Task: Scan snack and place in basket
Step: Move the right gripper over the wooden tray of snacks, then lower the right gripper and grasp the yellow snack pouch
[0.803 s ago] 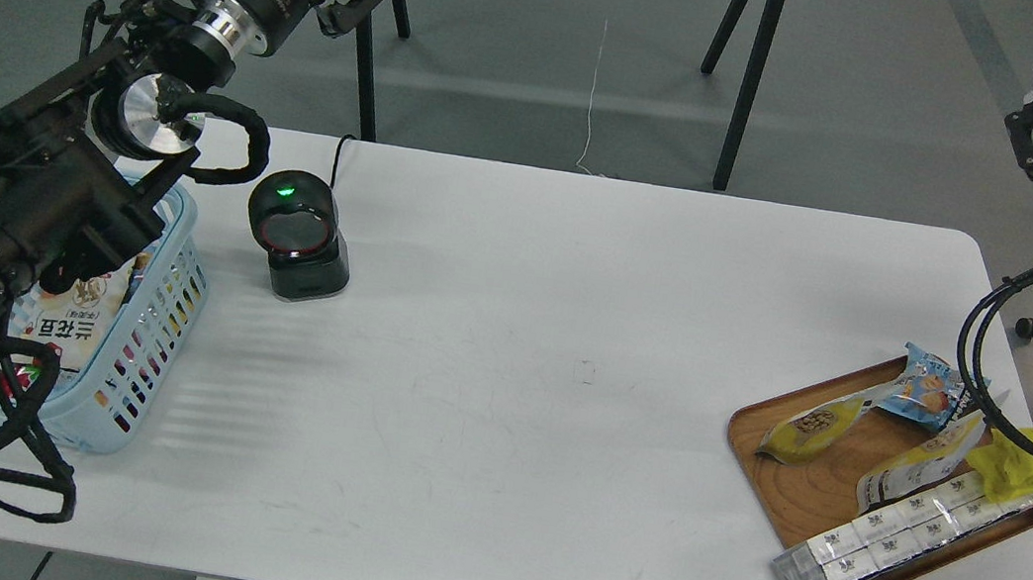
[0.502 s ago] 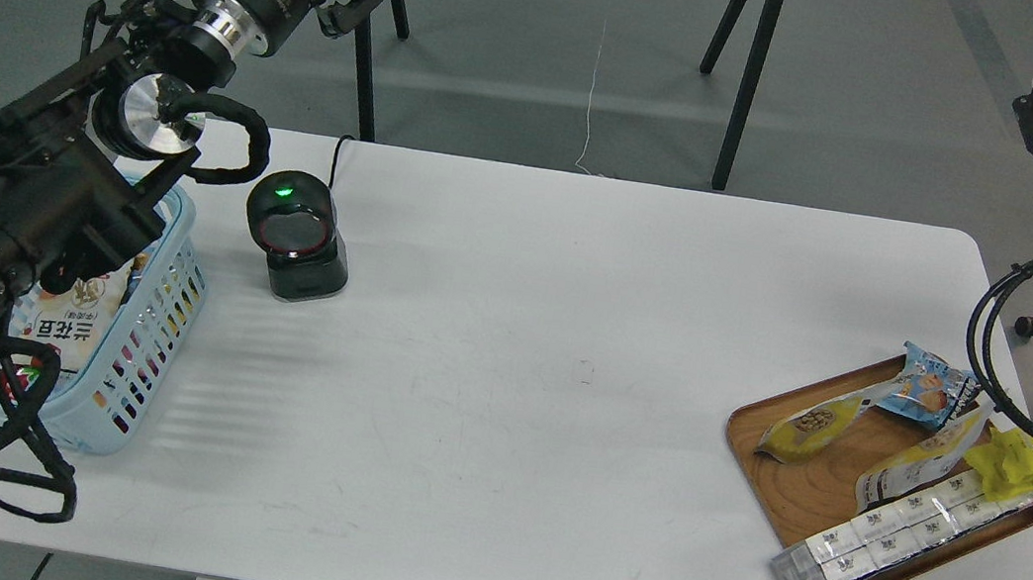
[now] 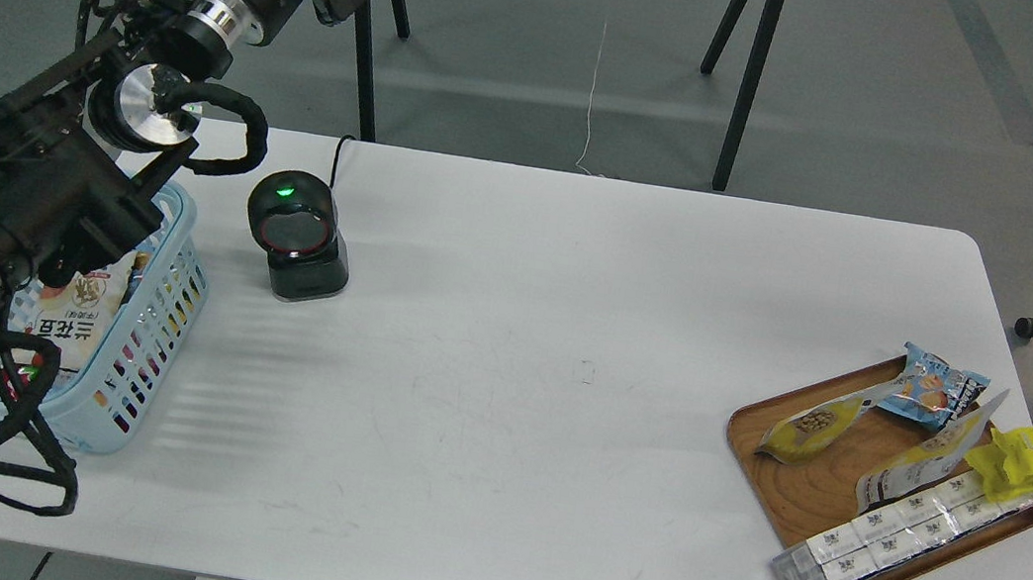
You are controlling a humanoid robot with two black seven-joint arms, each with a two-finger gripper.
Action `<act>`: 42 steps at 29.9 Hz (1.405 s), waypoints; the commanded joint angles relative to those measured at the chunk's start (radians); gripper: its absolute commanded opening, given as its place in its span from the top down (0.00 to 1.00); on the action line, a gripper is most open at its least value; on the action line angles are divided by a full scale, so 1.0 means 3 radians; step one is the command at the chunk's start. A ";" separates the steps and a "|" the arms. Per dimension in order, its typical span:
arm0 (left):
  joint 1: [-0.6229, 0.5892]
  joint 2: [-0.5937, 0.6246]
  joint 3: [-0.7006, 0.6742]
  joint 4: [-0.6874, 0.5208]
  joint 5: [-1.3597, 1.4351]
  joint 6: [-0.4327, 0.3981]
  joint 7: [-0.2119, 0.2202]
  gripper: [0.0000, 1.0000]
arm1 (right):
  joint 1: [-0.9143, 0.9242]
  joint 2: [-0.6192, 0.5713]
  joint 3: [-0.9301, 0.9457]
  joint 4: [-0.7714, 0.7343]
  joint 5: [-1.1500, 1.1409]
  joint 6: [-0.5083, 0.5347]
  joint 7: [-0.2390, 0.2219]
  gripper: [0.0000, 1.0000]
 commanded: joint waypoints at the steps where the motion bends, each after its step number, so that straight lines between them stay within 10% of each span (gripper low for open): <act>1: -0.0002 0.0000 0.0007 -0.0002 0.0003 0.0001 0.0000 0.00 | 0.0184 -0.0094 -0.0055 0.0217 -0.0653 -0.0001 0.0128 0.02; 16: -0.0022 0.0000 0.0033 0.0003 0.0018 0.0032 -0.0020 0.00 | 0.1365 -0.0023 -0.1476 0.1362 -0.2795 -0.0001 0.0302 0.05; 42: 0.0034 -0.0015 0.0053 0.0075 0.0023 0.0012 -0.0025 0.00 | 0.1422 0.0120 -0.2984 0.2652 -0.6115 -0.0001 0.0305 0.13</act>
